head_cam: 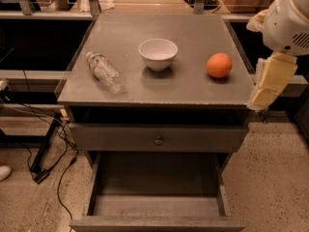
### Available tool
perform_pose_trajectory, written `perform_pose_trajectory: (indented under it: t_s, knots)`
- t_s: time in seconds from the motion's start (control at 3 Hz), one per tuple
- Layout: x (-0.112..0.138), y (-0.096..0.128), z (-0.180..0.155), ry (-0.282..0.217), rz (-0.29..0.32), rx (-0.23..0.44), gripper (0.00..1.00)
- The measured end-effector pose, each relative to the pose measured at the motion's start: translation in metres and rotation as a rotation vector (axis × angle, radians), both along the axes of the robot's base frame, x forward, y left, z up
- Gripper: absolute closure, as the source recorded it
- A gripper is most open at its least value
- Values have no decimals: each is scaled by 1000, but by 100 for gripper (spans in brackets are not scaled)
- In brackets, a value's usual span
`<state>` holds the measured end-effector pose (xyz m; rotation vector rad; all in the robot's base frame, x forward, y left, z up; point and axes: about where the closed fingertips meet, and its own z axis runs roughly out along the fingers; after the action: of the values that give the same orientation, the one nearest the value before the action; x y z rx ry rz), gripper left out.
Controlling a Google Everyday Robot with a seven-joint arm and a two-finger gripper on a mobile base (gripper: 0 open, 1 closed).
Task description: Place orange into middle drawer
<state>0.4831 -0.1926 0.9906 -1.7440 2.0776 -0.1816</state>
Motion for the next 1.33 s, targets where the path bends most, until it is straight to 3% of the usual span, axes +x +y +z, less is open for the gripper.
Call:
perform_pose_trajectory:
  t_s: [0.33,0.67,1.33]
  knots:
    - [23,-5,-12,-5,11,12,0]
    - [66,-4,-35,-10,43,21,0]
    - [77,-15,-47,19,9,0,0]
